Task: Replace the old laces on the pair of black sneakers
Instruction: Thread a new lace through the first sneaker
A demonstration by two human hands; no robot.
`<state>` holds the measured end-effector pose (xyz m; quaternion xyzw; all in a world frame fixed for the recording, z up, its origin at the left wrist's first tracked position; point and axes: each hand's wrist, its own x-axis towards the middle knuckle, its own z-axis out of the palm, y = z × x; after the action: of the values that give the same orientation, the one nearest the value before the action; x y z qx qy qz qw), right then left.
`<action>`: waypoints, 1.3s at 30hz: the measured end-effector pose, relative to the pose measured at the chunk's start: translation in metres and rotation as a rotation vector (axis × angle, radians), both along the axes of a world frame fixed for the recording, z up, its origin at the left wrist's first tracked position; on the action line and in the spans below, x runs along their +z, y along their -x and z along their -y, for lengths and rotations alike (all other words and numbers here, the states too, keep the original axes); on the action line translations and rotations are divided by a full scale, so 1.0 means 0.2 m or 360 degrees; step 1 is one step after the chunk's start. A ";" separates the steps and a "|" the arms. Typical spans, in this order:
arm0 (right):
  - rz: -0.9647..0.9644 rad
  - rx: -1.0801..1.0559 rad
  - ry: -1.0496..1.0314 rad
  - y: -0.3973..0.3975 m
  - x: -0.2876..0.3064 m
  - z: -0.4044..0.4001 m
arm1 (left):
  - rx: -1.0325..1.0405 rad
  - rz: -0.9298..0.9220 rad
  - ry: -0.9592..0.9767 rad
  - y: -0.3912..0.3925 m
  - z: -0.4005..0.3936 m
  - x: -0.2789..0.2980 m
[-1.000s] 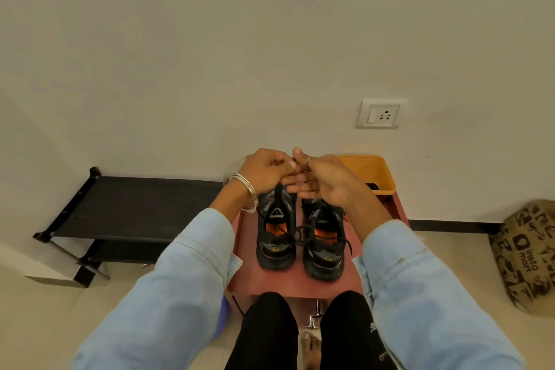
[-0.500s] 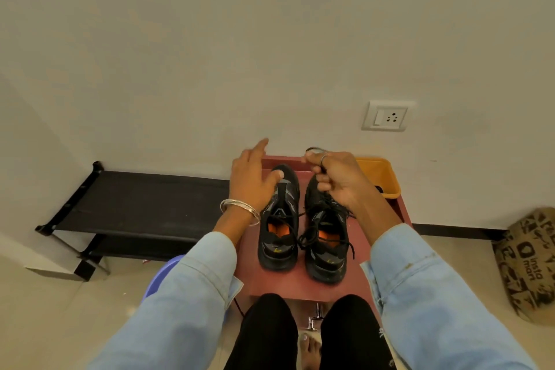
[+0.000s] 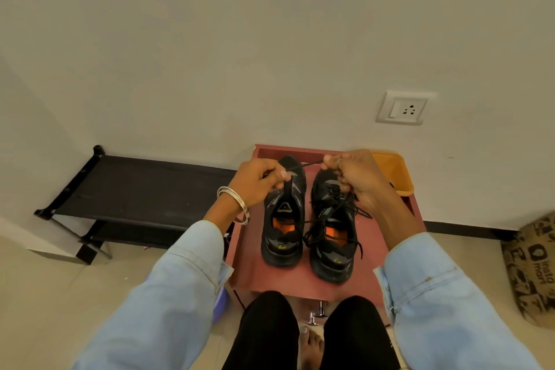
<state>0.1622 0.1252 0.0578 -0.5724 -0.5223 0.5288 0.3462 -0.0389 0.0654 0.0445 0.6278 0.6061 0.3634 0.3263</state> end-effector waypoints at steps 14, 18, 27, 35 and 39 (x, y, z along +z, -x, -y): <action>0.0466 0.0565 -0.0473 0.29 -0.36 -0.17 | 0.0322 0.0224 0.0318 0.00 -0.30 -0.25; 0.0365 0.0275 -0.0447 0.29 -0.47 -0.24 | 0.0525 0.0377 0.0413 0.05 -0.38 -0.38; 0.0685 0.0195 -0.0379 0.38 -0.61 -0.33 | 0.0510 -0.0137 0.0425 -0.05 -0.35 -0.53; 0.0827 0.0208 -0.0319 0.44 -0.67 -0.24 | 0.0633 -0.0160 0.0361 -0.06 -0.28 -0.58; 0.0593 -0.0002 -0.0128 0.48 -0.69 -0.19 | 0.0669 -0.0098 0.0364 -0.06 -0.26 -0.60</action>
<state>0.0660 0.1636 -0.0794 -0.6465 -0.5977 0.3923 0.2664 -0.0278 0.1167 -0.0759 0.4577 0.7703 0.3329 0.2939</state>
